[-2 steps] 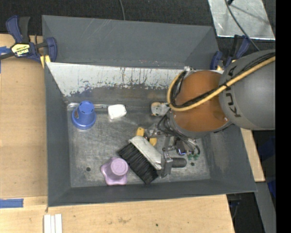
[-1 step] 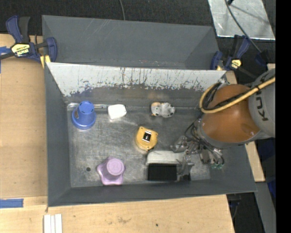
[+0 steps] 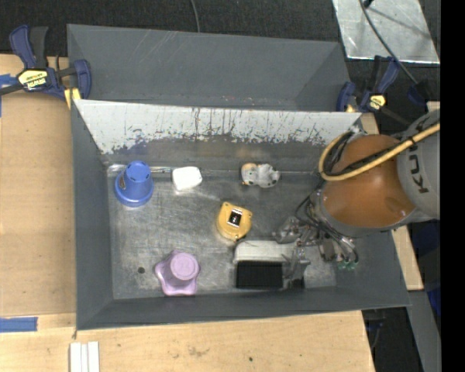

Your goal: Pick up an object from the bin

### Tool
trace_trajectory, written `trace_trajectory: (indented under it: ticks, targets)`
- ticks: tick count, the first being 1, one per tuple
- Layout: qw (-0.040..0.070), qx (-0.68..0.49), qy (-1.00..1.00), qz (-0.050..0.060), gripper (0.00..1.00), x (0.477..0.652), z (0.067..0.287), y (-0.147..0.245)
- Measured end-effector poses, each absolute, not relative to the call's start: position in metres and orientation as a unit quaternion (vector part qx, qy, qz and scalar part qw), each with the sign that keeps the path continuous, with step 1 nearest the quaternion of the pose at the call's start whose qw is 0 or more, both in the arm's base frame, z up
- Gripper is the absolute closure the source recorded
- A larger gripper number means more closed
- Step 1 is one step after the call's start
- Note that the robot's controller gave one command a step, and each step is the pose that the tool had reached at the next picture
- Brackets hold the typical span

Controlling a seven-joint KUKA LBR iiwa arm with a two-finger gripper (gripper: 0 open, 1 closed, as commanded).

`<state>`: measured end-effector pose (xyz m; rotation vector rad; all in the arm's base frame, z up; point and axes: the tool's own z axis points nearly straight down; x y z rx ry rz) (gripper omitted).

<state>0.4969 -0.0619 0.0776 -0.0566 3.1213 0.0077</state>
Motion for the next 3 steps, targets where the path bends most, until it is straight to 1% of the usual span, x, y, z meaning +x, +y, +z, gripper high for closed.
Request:
trace_trajectory:
  ticks: [1,2,3]
  targets:
    - [0.009,-0.018,1.000,0.002,1.00,0.497,0.081,-0.062]
    - [0.006,-0.018,1.000,0.001,1.00,0.495,0.096,-0.062]
    - [0.001,-0.018,1.000,0.001,1.00,0.494,0.118,-0.063]
